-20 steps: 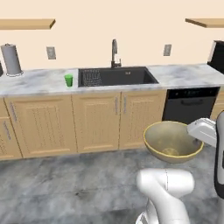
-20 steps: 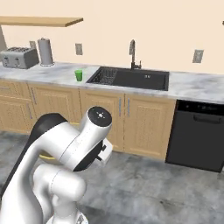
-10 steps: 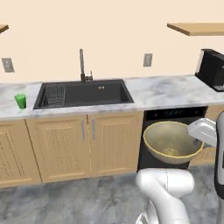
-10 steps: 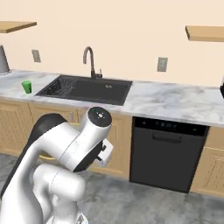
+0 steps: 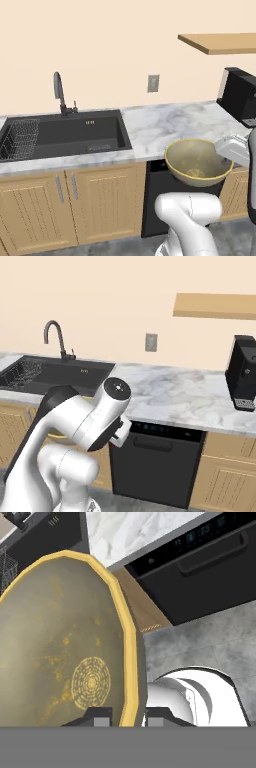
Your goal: Pick the cup and bowl from the counter and place them on the counter next to the sink.
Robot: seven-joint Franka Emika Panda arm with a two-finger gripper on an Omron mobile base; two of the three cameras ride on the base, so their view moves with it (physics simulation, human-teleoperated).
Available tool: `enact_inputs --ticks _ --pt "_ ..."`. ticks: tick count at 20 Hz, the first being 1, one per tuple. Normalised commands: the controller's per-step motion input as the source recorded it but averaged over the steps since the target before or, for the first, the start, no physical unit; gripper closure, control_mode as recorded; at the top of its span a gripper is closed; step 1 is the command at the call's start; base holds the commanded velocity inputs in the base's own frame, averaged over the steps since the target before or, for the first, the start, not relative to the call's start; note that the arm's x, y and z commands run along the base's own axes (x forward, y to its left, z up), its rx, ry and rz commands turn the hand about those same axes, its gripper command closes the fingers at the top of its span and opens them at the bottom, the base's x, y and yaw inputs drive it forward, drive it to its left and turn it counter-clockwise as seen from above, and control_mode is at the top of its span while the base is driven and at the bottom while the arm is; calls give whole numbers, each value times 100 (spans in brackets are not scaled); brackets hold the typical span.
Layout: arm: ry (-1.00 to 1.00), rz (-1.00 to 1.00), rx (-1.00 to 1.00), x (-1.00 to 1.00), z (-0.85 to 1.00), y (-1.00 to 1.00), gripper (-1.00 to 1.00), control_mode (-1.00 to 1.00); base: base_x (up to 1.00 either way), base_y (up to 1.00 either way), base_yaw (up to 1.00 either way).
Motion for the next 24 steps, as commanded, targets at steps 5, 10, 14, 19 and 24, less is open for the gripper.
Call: enact_inputs --ticks 5,10,14,19,24 --pt "0 0 0 0 0 0 100 100 74 -6 -26" --pt "0 0 0 0 0 0 100 100 63 0 -28" --pt "0 0 0 0 0 0 100 100 33 0 -15" --pt "0 0 0 0 0 0 100 100 0 0 -1" --pt "0 0 0 0 0 0 100 100 0 0 0"
